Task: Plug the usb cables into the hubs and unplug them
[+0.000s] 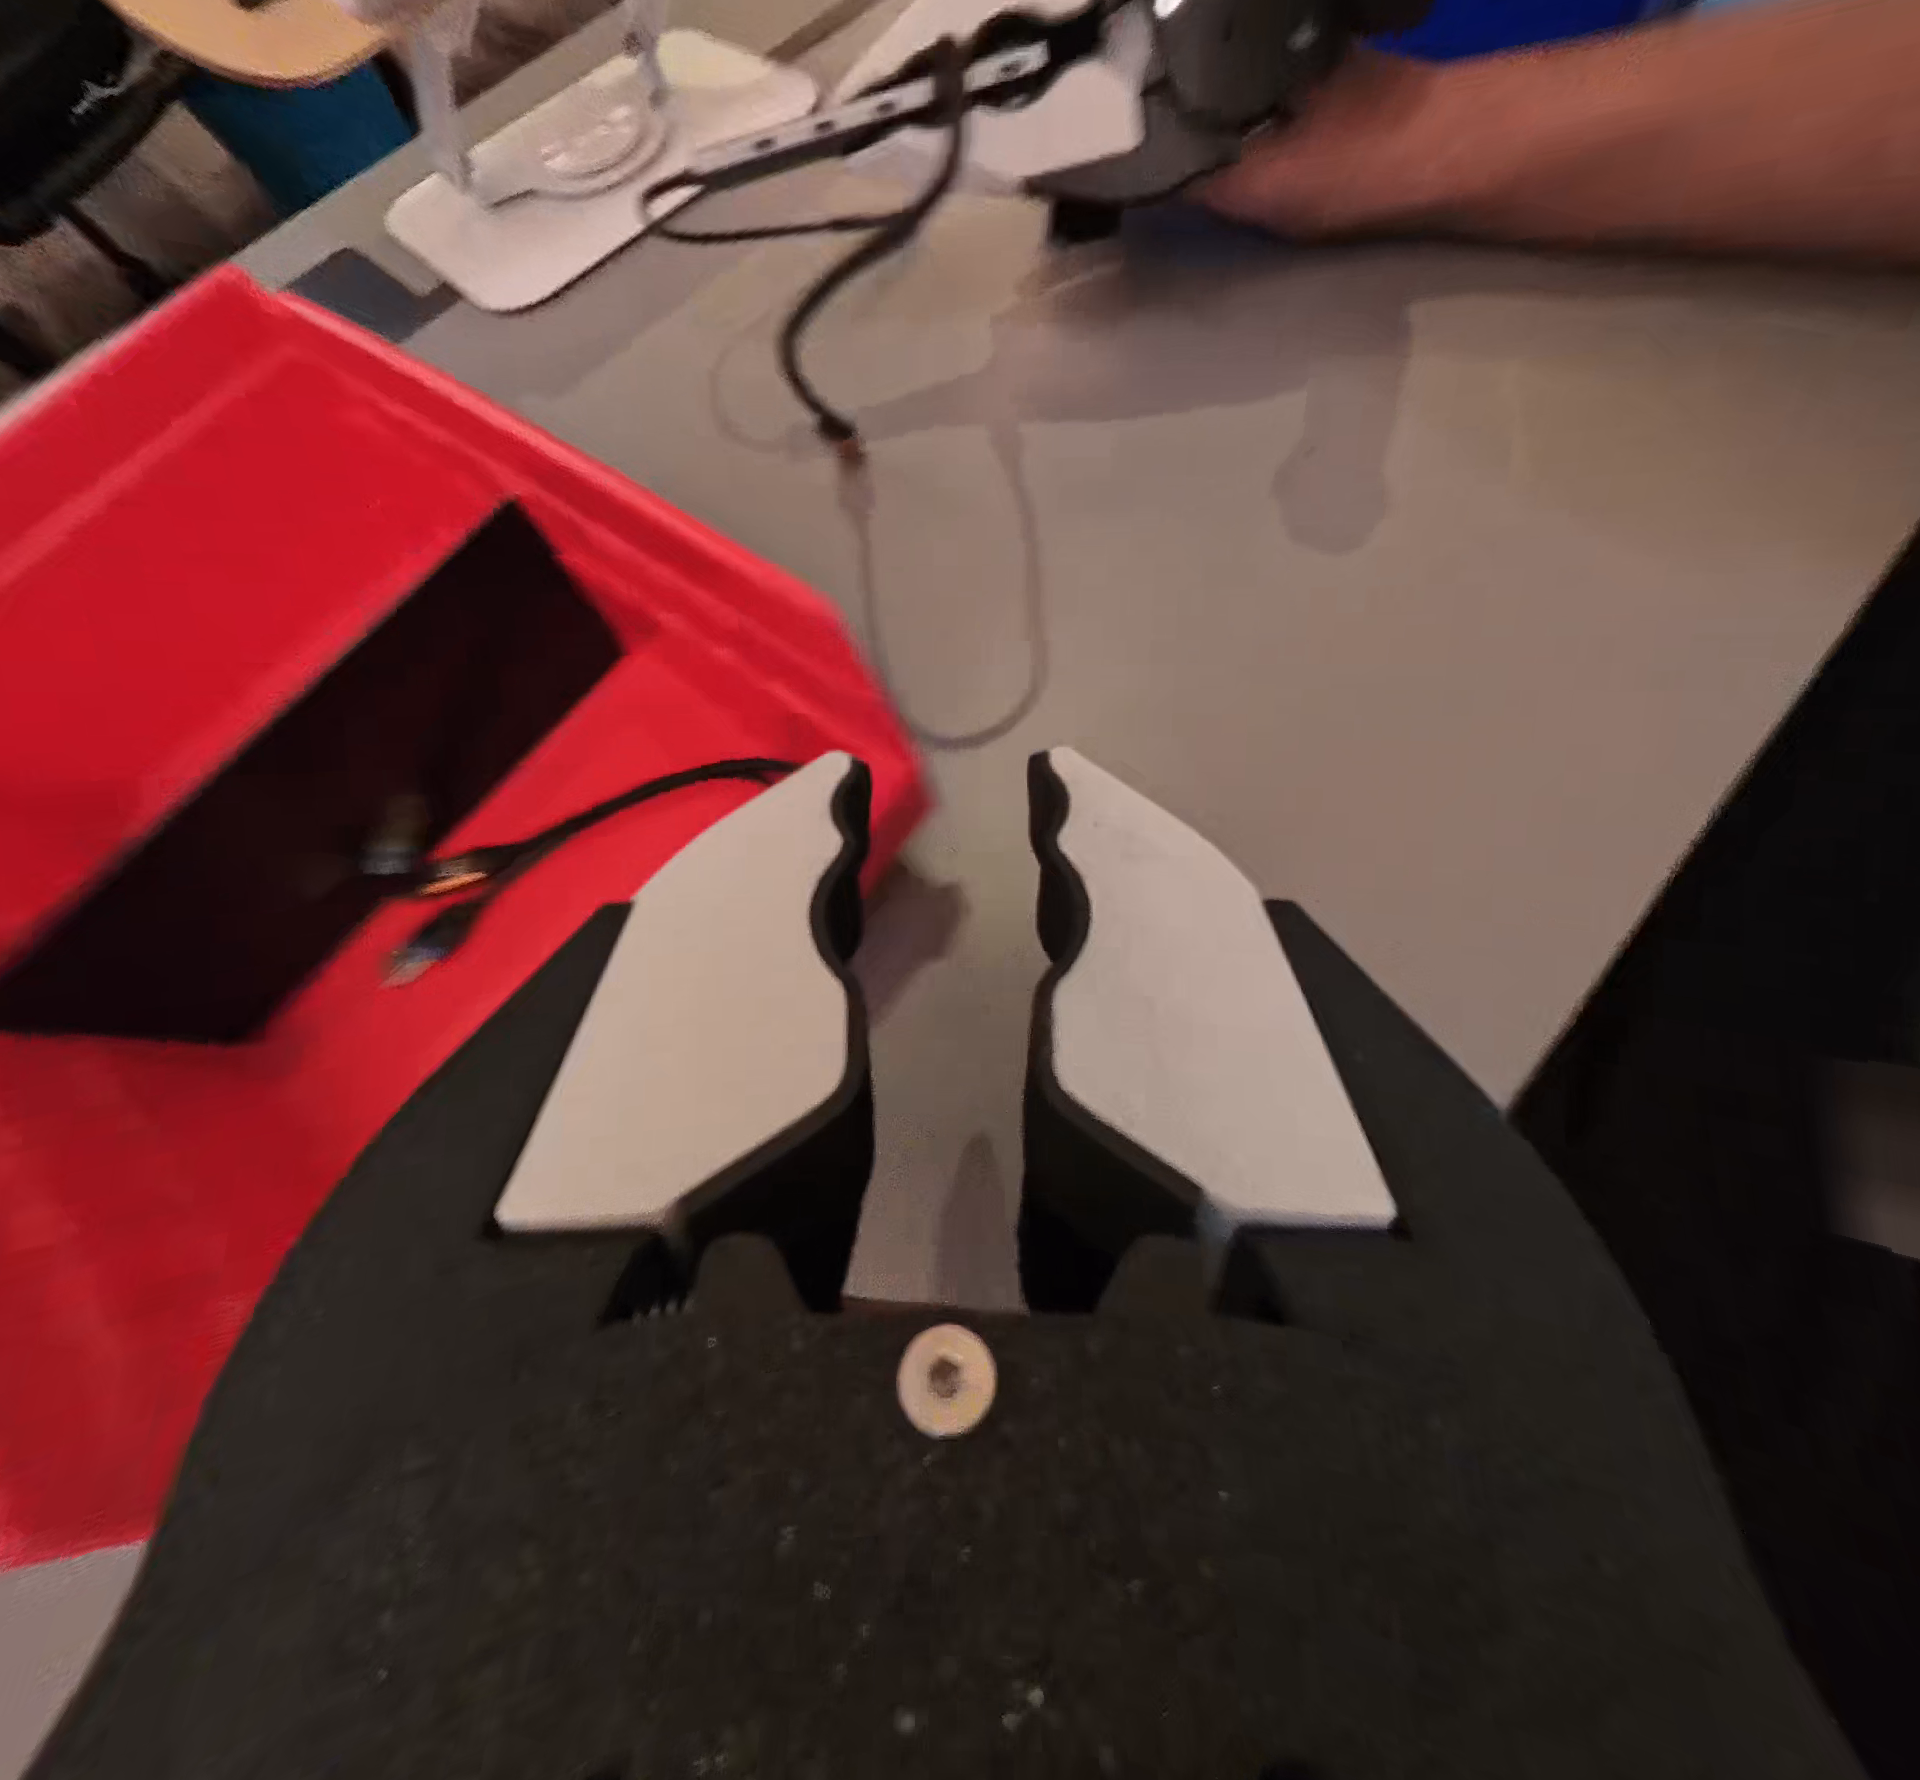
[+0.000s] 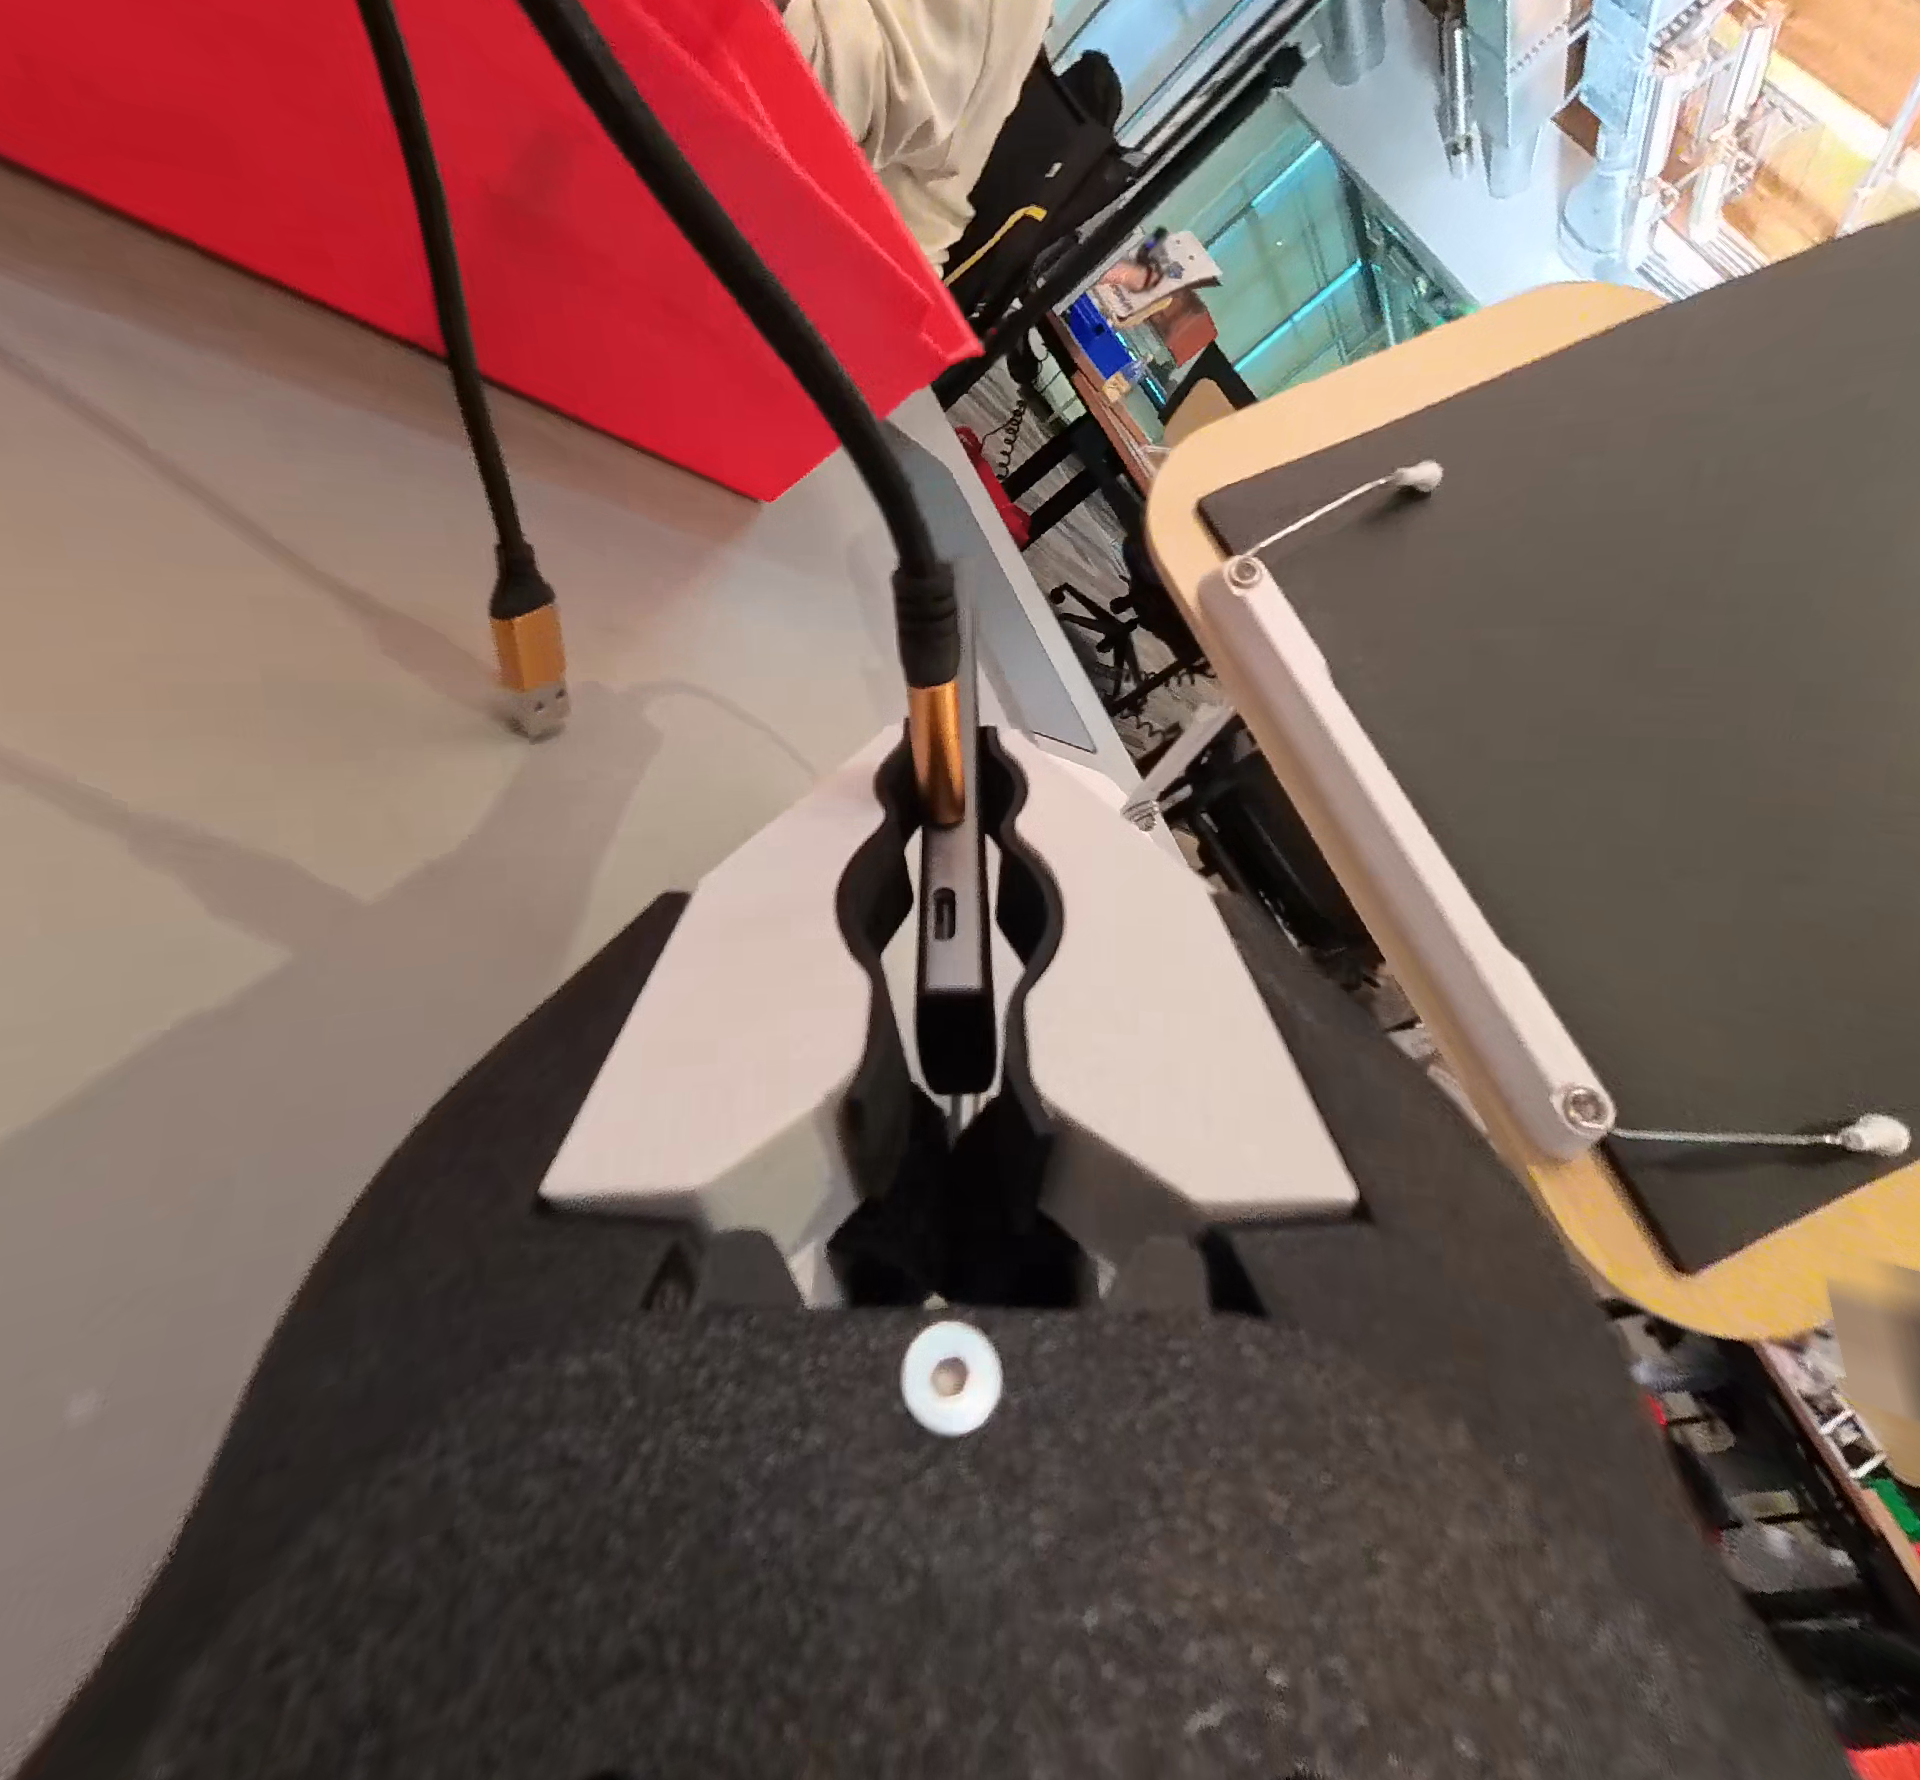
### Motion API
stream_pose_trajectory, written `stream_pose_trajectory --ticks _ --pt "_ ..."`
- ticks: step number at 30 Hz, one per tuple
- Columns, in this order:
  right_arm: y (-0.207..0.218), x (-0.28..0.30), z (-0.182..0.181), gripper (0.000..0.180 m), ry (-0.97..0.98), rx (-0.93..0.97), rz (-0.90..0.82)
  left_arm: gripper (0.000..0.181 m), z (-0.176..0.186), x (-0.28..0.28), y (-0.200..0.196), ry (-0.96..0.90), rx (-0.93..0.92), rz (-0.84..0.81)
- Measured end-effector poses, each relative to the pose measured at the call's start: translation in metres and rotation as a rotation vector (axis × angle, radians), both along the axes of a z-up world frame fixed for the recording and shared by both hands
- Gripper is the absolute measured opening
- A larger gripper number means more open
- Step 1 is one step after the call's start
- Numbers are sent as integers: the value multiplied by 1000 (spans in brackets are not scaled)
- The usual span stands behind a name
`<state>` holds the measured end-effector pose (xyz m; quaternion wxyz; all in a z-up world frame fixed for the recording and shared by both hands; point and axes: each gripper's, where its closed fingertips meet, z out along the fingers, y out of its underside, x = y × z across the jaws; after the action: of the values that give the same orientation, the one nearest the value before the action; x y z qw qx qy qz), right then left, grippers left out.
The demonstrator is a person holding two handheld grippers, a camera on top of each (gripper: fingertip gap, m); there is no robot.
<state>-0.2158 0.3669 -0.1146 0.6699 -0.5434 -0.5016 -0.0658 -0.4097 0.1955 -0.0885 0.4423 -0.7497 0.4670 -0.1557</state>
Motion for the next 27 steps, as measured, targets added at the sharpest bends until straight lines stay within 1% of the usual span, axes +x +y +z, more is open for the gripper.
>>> stream_pose_trajectory --ticks 2,5,6,9,11,13,17,21,23,24,27 --pt "-2 -4 -3 8 -33 10 7 29 1 -23 27 152 -39 -2" --pt "-3 -7 -7 8 -70 20 14 26 -17 -51 55 400 -217 -36" --pt "-4 -8 -8 8 -76 22 17 26 -23 -56 68 468 -224 -53" --pt "-3 -9 -9 9 -77 13 22 26 -42 -62 107 578 -232 -95" --pt "-3 -8 -9 9 -71 7 22 29 -59 -65 127 641 -256 -107" --pt "-3 -8 -9 9 -63 -2 24 30 -72 -65 141 699 -243 -139" --pt "-2 -8 -10 9 -61 -14 28 35 -90 -57 149 776 -207 -246" --pt "-2 -10 -13 9 -70 -22 35 35 -105 -44 141 783 -217 -357" --pt "-3 -11 -14 9 -75 -23 38 20 -106 -41 139 769 -212 -390" --pt "-3 -11 -14 9 -78 -23 38 9 -105 -44 139 789 -212 -400" --pt "-3 -12 -15 8 -81 -25 41 4 -96 -53 139 801 -184 -389"
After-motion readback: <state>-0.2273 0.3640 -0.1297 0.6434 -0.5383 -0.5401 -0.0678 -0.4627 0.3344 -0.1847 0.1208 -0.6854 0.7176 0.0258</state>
